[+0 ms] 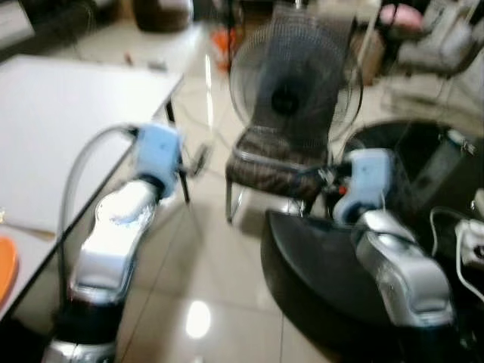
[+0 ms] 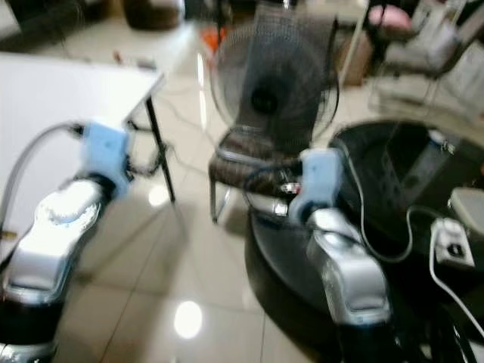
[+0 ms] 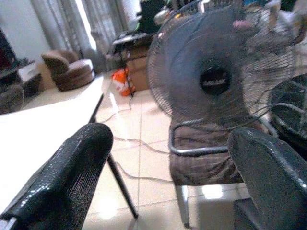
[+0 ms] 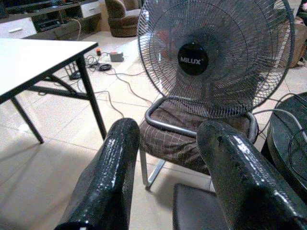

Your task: Setting the table

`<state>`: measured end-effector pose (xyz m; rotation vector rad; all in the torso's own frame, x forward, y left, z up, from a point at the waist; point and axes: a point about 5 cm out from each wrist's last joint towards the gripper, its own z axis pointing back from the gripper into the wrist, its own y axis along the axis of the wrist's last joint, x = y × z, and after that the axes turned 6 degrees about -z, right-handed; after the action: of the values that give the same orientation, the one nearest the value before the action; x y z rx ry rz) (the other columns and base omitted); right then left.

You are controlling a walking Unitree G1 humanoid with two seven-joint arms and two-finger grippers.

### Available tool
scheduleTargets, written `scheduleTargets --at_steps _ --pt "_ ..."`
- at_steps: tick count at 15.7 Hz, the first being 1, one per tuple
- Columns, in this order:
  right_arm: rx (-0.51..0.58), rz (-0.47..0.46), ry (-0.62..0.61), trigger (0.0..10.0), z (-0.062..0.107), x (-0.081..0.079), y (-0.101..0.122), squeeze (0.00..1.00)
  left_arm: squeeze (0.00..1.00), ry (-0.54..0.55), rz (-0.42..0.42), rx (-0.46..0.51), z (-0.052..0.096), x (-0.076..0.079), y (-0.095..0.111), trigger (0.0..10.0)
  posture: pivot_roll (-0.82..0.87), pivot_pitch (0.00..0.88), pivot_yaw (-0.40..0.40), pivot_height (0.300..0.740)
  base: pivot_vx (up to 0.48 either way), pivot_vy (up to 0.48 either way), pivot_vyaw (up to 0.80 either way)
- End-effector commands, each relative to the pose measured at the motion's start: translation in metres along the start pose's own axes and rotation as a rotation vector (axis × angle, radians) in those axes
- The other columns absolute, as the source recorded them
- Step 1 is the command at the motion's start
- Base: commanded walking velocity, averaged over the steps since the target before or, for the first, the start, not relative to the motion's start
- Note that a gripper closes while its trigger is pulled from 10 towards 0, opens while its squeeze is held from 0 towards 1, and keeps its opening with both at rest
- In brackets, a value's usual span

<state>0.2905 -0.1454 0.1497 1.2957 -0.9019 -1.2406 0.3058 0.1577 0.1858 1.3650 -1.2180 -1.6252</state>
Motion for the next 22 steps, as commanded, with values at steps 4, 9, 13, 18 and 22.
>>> scheduleTargets --at_steps 4,9,13,18,22 --pt "-0.018 -0.007 -0.064 10.0 0.000 0.016 -0.002 0.00 0.00 -0.028 -0.004 0.036 -0.002 0.006 0.008 10.0 -0.01 0.000 0.012 0.740 0.435 0.000 -0.56" --pt "-0.042 -0.025 -0.066 10.0 0.003 0.020 -0.008 0.00 0.00 -0.037 0.014 0.009 -0.001 0.010 0.002 10.0 -0.01 0.000 -0.005 0.740 0.426 0.000 0.00" --pt "-0.104 -0.009 -0.055 10.0 0.001 0.027 -0.019 0.00 0.00 -0.041 -0.002 -0.063 0.008 0.015 -0.011 10.0 -0.01 0.000 -0.035 0.740 0.102 0.000 0.00" --pt "-0.416 -0.122 -0.140 10.0 -0.020 0.061 -0.104 0.00 0.00 -0.082 0.081 -0.504 0.026 0.031 -0.124 10.0 -0.02 0.018 -0.083 0.740 0.000 0.000 0.00" --pt "-0.684 -0.228 -0.174 10.0 0.006 0.054 -0.172 0.00 0.00 -0.259 0.066 -0.816 0.057 0.071 -0.197 10.0 0.02 0.032 -0.117 0.740 0.000 0.000 0.00"
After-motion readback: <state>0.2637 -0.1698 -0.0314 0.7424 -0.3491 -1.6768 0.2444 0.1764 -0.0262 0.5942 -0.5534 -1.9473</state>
